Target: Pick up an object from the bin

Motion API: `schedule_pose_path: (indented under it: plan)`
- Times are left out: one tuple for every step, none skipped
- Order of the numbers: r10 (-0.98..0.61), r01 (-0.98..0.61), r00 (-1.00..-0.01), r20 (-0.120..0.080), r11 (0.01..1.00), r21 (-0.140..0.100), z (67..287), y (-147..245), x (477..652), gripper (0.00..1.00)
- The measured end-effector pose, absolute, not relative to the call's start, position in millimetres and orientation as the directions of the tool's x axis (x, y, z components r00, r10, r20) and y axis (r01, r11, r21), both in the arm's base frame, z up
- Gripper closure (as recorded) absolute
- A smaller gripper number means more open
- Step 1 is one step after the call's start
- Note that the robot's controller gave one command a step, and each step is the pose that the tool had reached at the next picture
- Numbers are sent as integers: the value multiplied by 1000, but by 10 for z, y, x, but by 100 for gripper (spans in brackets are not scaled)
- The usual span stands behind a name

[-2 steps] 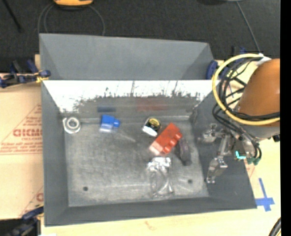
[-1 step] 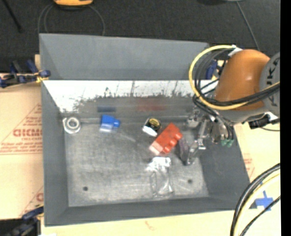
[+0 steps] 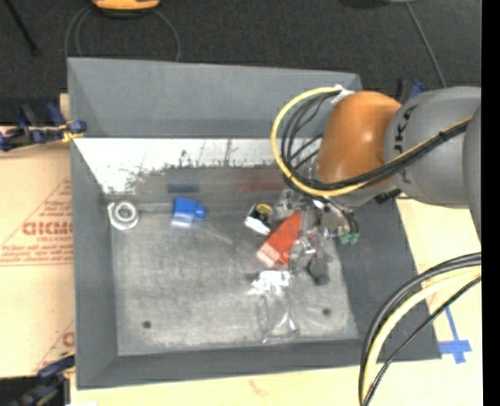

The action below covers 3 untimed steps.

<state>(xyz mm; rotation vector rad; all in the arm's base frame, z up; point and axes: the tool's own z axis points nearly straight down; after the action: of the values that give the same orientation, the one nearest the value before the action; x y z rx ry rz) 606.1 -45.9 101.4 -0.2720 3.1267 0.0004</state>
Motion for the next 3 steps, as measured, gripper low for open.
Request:
schedule_pose_path:
  plan:
    - [-310, -310, -951, -10, 951, -3, 741, -895, 6555, 0]
    - [-311, -311, -950, -18, 950, -6, 765, -888, 6574, 100]
    - [-521, -521, -854, -10, 854, -10, 2826, -1099, 6414, 100]
